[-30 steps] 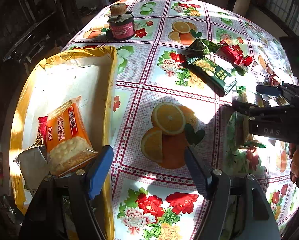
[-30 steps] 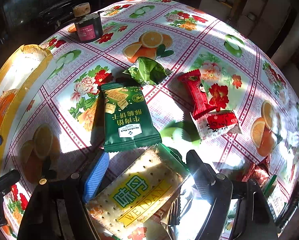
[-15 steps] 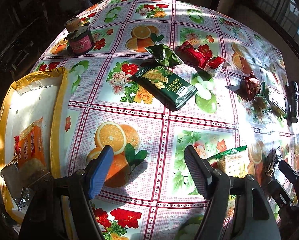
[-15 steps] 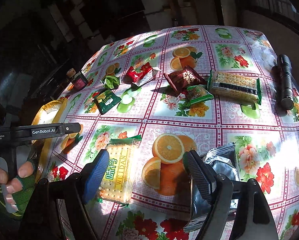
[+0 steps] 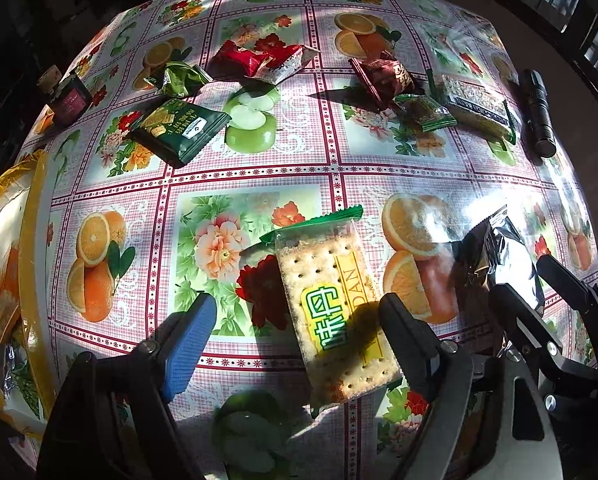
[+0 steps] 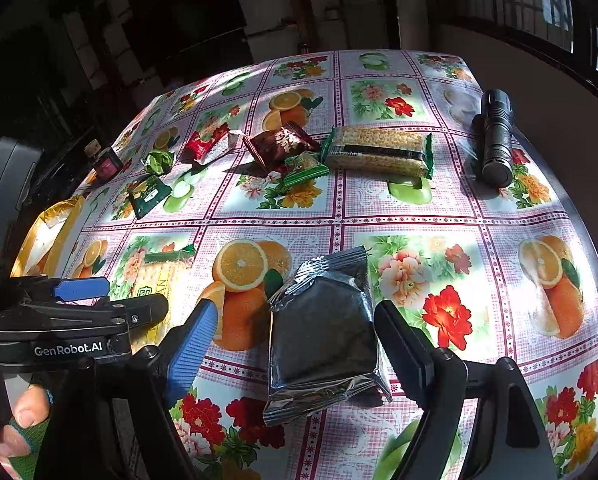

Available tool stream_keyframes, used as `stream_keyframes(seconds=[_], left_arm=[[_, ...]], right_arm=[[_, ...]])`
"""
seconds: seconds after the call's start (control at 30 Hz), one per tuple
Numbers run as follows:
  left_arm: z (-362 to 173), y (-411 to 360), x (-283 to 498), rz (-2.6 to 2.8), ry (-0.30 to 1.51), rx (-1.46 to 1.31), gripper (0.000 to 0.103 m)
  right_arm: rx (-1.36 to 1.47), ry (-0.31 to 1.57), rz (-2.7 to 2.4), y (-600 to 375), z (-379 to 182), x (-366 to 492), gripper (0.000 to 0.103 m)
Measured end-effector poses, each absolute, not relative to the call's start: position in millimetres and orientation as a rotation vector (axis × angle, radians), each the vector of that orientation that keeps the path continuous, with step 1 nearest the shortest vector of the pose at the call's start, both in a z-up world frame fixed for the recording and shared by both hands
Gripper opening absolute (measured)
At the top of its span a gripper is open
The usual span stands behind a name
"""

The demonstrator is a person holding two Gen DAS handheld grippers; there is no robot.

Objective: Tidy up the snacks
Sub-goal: 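Grasp the WEIDAN cracker packet with the left tool while the right tool grasps a dark foil packet, then carry the WEIDAN and dark foil packets over the tray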

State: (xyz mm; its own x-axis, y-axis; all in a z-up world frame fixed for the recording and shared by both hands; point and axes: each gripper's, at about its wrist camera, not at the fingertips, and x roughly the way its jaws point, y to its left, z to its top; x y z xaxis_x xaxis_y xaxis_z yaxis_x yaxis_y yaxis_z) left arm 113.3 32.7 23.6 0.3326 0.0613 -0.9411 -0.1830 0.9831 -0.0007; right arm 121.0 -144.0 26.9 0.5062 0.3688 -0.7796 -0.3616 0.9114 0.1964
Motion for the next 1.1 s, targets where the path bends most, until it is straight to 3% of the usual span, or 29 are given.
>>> stream_keyframes(seconds=[0.37,0.43,0.5,0.57,1.1], left_arm=[[10,28,114,0.186,1.241,-0.061,0.085],[10,27,112,0.182,1.229,-0.049,0.082],[12,26,109,0.162,1.209,-0.042,0.071],[16,23,104,0.152,1.194,-0.037,0.045],[55,63,59,0.285,1.094,-0.016,0.045]], right_arm=[[-0.085,0.961,0.416,-138,10,125,0.083],[-0.111,0.955,0.415,-136,10,123,0.075],[-0.145,0.946,0.412,-134,10,121,0.064],[-0.147,0.941,0.427,-134,10,119,0.064],[0.054,0.850,0.577,-132,54,89,0.064]])
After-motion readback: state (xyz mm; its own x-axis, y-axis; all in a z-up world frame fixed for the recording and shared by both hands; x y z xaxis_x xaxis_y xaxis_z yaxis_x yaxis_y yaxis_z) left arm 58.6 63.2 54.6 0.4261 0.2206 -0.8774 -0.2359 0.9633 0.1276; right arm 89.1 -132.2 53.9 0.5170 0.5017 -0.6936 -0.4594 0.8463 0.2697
